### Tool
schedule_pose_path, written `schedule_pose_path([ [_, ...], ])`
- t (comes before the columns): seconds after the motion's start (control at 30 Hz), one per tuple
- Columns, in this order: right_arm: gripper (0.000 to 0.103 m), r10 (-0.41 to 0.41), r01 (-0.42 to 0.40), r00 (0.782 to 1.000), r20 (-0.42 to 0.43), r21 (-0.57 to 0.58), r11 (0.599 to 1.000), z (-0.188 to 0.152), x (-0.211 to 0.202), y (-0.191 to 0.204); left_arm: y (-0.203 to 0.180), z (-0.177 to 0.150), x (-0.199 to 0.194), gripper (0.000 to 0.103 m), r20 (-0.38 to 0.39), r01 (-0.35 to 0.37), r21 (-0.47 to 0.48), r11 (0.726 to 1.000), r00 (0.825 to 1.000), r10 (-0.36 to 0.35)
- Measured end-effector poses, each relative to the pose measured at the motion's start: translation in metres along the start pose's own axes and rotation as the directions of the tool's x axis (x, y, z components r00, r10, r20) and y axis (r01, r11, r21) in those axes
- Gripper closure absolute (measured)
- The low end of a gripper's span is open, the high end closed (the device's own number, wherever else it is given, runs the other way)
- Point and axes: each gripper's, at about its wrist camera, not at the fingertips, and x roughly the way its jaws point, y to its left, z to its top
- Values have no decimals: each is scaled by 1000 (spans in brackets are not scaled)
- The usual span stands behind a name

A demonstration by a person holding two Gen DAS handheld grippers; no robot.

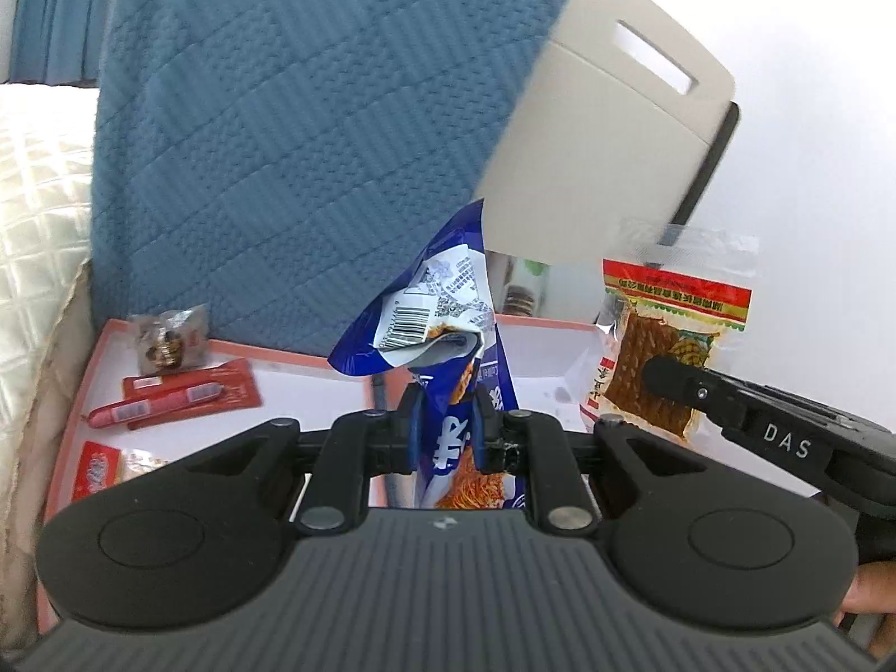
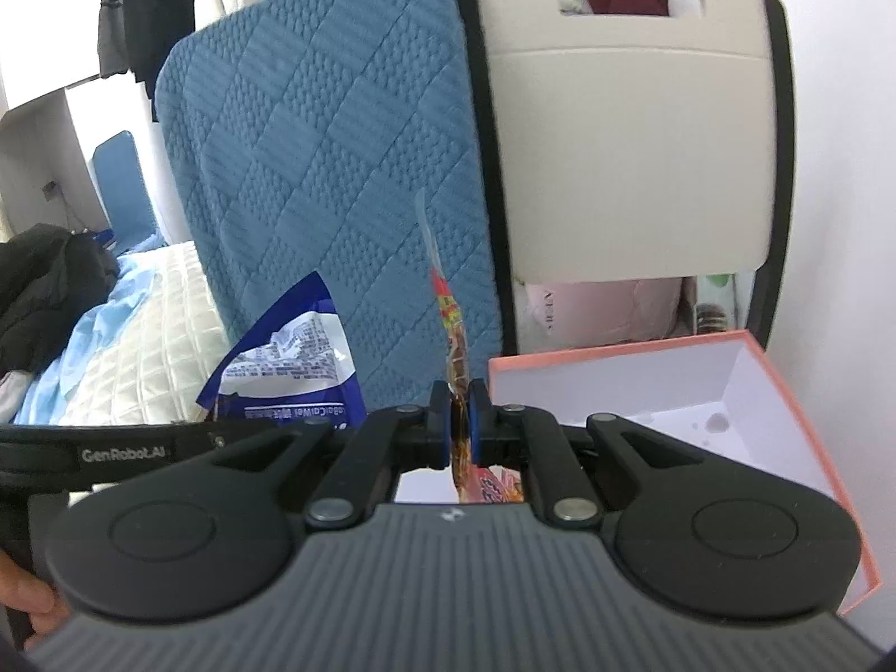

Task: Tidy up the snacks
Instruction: 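Carry both packets over the pink box and open both grippers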

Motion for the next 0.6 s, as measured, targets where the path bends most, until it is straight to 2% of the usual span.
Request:
schedule_pose_path([
  [0.23,93,-62,62,998,-14,19,998,-8,-11,-36,-44,-10,29,83,-40,42,36,998,998,-40],
  [0.37,93,-103,104,993,-60,23,994,-15,-6,-60,-68,-20,55,83,-82,88,21,996,993,-86],
  [0.47,93,-131,133,990,-61,22,991,-22,-3,-76,-84,-30,78,83,-128,85,41,996,989,-79],
  [0.6,93,-160,166,984,-73,88,982,-41,3,-104,-98,-45,105,83,-188,68,42,997,980,-59],
])
